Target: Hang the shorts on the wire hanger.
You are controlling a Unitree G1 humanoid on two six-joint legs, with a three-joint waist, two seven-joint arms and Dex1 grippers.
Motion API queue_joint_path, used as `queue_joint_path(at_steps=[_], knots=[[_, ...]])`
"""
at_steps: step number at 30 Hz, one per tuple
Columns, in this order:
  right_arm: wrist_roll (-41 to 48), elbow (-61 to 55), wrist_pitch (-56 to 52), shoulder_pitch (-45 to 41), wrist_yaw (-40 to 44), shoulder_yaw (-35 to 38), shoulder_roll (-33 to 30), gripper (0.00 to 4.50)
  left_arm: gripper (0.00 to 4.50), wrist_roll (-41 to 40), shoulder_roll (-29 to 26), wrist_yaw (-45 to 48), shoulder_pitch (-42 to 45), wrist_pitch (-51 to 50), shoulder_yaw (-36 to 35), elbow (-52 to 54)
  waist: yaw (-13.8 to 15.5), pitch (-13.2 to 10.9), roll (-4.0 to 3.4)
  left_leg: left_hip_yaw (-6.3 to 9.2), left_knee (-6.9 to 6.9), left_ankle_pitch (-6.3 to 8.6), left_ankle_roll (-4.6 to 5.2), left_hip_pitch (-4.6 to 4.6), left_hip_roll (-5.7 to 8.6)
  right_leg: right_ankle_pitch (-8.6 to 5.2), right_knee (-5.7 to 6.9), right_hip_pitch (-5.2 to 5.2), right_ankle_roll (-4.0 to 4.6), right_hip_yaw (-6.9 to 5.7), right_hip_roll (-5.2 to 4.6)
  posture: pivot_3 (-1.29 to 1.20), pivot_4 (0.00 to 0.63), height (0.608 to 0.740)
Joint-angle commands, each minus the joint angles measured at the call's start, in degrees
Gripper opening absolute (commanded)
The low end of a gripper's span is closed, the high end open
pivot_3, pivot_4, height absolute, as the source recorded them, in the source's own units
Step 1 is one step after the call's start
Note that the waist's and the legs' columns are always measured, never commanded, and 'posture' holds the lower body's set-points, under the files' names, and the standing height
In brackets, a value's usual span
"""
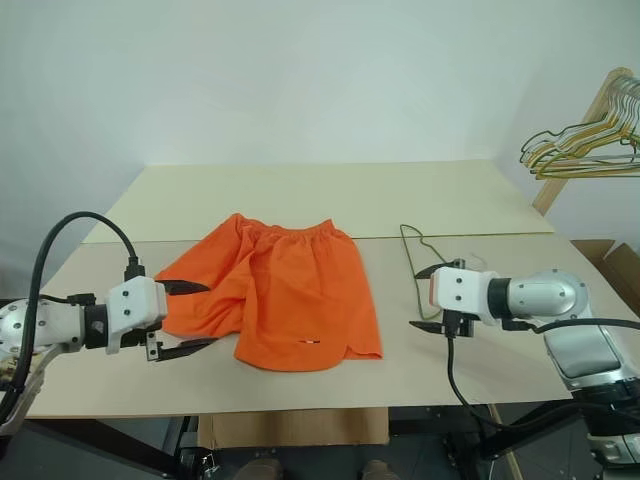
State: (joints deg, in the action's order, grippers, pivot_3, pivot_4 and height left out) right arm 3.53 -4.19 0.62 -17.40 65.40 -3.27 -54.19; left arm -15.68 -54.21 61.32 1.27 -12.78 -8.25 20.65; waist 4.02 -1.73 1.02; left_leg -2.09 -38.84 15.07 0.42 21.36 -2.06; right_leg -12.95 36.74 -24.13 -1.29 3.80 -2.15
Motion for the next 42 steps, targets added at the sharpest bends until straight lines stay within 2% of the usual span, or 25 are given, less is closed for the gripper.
queue_joint_path(at_steps=[1,10,15,18,22,25,32,35,42], knots=[[0.51,-0.65,0.14,-1.67,-0.16,0.86,-0.25,4.48,4.5,0.95,0.29,-1.71,1.27,0.4,-0.11,0.1,0.01,0.0,0.0,0.0,0.0,0.0,0.0,0.0,0.0,0.0,0.0,0.0,0.0,0.0,0.0,0.18,0.0,0.74],[0.34,-0.5,0.41,-1.79,-0.39,0.46,0.0,4.48,4.5,2.19,0.49,-1.95,1.73,1.04,1.47,0.49,0.03,0.0,0.0,0.0,0.01,0.0,0.0,0.0,0.0,-0.02,0.0,0.0,-0.02,0.0,0.0,0.18,0.0,0.74],[0.47,-0.41,0.31,-1.76,-0.54,0.4,0.15,4.48,4.5,2.49,2.71,-4.47,4.93,-3.65,5.82,2.83,0.15,0.0,0.01,0.0,0.0,0.0,0.0,0.0,0.01,-0.02,0.0,0.02,-0.03,0.0,0.0,0.16,0.0,0.74],[0.18,-0.1,0.07,-1.98,-1.02,0.62,0.16,4.48,4.5,3.74,6.72,-7.3,8.45,-6.55,10.72,3.79,0.3,0.0,0.01,0.0,-0.01,0.0,0.0,0.0,0.03,-0.01,0.01,0.03,-0.02,0.01,0.0,0.15,0.0,0.74],[0.28,-0.53,-0.66,-1.67,-1.92,1.85,-0.45,4.48,4.5,6.92,15.43,-11.62,13.59,-8.72,19.05,3.53,0.61,0.0,0.02,0.01,-0.04,0.0,0.0,0.02,0.09,0.05,-0.01,0.06,0.03,0.05,-0.01,0.13,0.0,0.74],[-0.08,-0.59,-0.79,-1.12,-2.77,2.06,-0.67,4.48,4.5,9.69,18.69,-13.0,15.58,-10.85,23.79,2.59,0.35,0.0,0.03,0.01,-0.03,0.04,0.08,0.01,0.12,0.05,-0.02,0.05,0.03,0.13,0.0,0.12,0.0,0.74],[-1.72,-0.18,-1.3,-1.76,-4.76,0.82,0.19,4.48,4.5,10.5,23.34,-10.55,19.4,-18.73,33.6,1.25,-0.31,0.0,0.04,0.01,-0.04,0.06,0.1,-0.04,0.14,0.04,0.0,0.08,0.02,0.19,0.02,0.12,0.0,0.74],[-2.19,-0.11,-1.2,-2.05,-4.95,0.41,0.32,4.48,4.5,10.13,24.0,-8.94,20.74,-21.21,35.44,0.53,-0.4,-0.01,0.05,0.02,-0.05,0.05,0.11,-0.06,0.14,0.04,0.03,0.08,0.02,0.19,0.04,0.11,0.0,0.74],[-2.64,-0.25,-1.02,-2.06,-4.97,0.24,0.37,4.48,4.5,13.92,26.01,-11.69,22.39,-25.54,39.26,-3.71,-0.71,-0.01,0.05,0.03,-0.04,0.06,0.12,-0.07,0.15,0.03,0.0,0.09,0.01,0.21,0.04,0.1,0.0,0.74]])
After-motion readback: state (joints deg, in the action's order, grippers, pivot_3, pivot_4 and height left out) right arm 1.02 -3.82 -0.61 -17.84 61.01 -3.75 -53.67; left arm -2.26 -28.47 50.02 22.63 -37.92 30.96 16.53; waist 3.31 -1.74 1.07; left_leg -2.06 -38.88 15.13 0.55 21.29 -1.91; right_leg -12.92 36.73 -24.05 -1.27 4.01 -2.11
